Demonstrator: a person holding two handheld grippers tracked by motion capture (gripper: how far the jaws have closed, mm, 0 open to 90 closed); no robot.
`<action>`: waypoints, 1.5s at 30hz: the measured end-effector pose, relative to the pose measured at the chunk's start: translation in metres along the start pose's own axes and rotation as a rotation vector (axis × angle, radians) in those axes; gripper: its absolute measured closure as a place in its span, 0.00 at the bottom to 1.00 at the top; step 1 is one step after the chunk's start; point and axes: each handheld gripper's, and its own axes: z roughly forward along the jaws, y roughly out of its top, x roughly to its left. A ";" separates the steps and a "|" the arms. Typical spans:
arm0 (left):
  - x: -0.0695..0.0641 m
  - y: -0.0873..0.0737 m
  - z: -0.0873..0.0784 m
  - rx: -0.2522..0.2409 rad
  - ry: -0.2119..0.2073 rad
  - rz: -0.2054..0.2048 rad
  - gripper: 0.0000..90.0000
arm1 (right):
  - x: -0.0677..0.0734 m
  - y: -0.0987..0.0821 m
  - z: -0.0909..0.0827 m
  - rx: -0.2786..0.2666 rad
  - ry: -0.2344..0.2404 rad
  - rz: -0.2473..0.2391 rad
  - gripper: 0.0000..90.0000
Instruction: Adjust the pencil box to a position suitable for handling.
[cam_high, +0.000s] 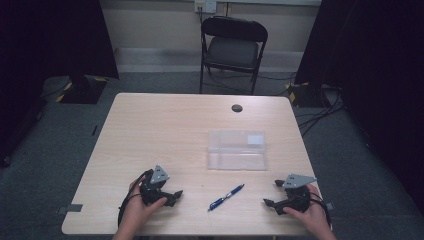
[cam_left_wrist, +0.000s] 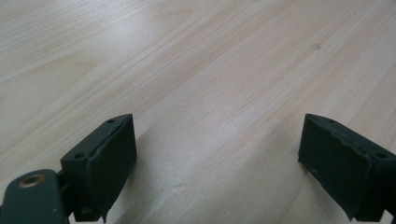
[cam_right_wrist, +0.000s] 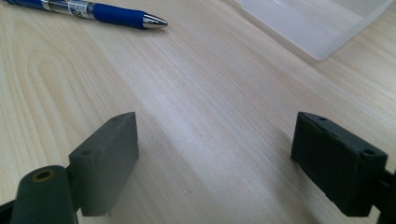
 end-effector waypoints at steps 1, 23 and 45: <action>0.000 0.000 0.000 0.000 0.000 0.000 0.12 | 0.000 0.000 0.000 -0.001 -0.001 0.000 0.16; 0.000 0.000 0.000 0.000 0.001 0.000 0.12 | -0.019 0.027 0.006 -0.053 -0.120 0.101 0.38; 0.000 0.000 0.000 0.000 0.000 0.000 0.12 | -0.012 0.079 0.047 -0.057 -0.100 0.055 0.43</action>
